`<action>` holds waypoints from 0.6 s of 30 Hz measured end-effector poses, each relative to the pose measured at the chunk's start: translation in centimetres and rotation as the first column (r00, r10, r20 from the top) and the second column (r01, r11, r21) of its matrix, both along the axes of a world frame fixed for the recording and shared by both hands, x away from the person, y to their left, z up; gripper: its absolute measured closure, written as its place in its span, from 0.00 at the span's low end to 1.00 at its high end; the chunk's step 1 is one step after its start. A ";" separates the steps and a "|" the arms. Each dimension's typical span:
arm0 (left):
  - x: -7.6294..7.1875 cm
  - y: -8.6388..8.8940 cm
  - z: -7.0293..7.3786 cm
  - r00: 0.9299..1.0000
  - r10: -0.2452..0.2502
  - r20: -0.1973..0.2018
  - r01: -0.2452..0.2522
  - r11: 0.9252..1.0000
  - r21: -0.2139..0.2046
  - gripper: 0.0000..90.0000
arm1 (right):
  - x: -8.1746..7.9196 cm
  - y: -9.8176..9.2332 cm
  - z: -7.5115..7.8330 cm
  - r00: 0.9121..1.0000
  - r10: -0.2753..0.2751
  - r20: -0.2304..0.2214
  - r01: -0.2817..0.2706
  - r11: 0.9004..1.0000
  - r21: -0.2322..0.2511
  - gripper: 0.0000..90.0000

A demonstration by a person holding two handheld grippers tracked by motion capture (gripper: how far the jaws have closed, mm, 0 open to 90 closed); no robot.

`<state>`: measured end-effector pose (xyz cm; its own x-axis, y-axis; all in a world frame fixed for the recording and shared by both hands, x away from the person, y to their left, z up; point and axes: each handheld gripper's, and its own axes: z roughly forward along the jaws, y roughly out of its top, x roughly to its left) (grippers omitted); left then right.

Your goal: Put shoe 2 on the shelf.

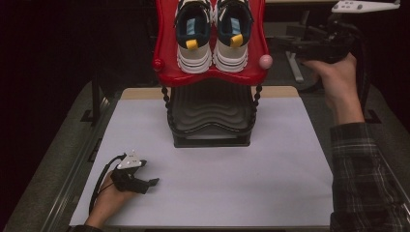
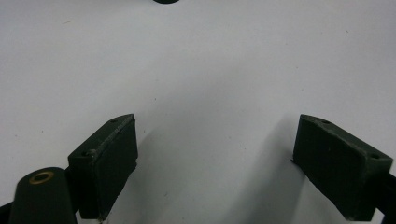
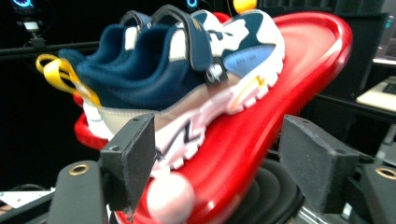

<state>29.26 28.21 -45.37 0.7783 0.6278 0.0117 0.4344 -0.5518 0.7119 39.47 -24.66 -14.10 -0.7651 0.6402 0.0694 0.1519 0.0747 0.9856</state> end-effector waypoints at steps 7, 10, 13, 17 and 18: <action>0.0 0.0 0.0 1.000 0.001 -0.002 -0.001 1.000 -0.004 0.15 | -1.1 -1.7 -2.4 1.000 -0.016 -0.016 0.016 1.000 0.010 0.30; 0.0 0.0 0.0 1.000 0.000 -0.001 0.000 1.000 -0.004 0.15 | -1.6 -2.3 -3.7 0.999 -0.020 -0.025 0.020 1.000 0.005 0.30; 0.0 0.0 0.0 1.000 0.001 0.001 -0.001 1.000 -0.005 0.15 | -2.0 -2.8 -5.0 0.999 -0.022 -0.034 0.022 1.000 0.002 0.30; 0.0 0.0 0.0 1.000 0.001 0.001 -0.001 1.000 -0.005 0.15 | -2.5 -3.5 -6.9 0.998 -0.027 -0.056 0.027 1.000 -0.002 0.30; 0.0 0.0 0.0 1.000 0.001 0.001 -0.001 1.000 -0.005 0.15 | -2.6 -3.7 -7.4 0.998 -0.028 -0.057 0.027 1.000 -0.002 0.30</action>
<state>29.27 28.20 -45.39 0.7775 0.6289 0.0091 0.4346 -0.5477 0.7149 36.88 -28.34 -21.47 -0.7420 0.6610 0.1118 0.2098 0.0705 0.9752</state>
